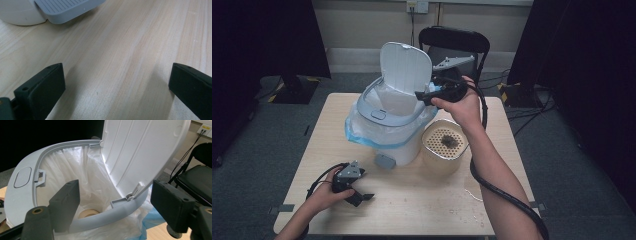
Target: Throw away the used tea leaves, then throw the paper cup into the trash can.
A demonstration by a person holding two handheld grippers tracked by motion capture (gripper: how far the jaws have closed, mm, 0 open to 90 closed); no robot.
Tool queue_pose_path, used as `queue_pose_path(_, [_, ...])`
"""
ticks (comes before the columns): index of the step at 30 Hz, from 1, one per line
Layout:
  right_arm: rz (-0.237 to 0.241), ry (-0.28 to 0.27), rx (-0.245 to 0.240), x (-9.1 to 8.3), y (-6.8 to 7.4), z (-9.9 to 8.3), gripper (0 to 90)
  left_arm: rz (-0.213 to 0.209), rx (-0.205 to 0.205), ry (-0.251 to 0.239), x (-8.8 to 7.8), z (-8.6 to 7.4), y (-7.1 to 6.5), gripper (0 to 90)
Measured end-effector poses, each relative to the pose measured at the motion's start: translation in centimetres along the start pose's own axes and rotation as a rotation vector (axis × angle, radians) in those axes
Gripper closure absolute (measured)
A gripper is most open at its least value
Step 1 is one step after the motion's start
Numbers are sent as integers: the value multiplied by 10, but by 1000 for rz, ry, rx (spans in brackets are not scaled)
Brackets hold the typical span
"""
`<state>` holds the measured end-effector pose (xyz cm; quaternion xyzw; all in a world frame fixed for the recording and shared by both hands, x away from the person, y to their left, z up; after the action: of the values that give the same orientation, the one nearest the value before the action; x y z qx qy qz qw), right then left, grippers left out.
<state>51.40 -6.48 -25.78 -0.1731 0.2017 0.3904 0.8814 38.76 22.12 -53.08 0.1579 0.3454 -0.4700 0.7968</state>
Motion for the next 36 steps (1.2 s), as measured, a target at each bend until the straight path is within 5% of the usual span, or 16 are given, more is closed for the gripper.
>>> queue_pose_path(36, [-17,-17,14,19,-17,33,255,-3,4,-1,0,0,0,0])
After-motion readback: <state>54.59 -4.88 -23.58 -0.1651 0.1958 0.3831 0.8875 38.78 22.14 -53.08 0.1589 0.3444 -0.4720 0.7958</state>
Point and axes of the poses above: each handheld gripper's, and its own axes: x roughly forward along the jaws, z roughly out of its top, y roughly to its left, the point moved 4 cm from there along x, roughly forward along the jaws, and after that the axes turned 5 degrees about -x, right-handed, at the moved point
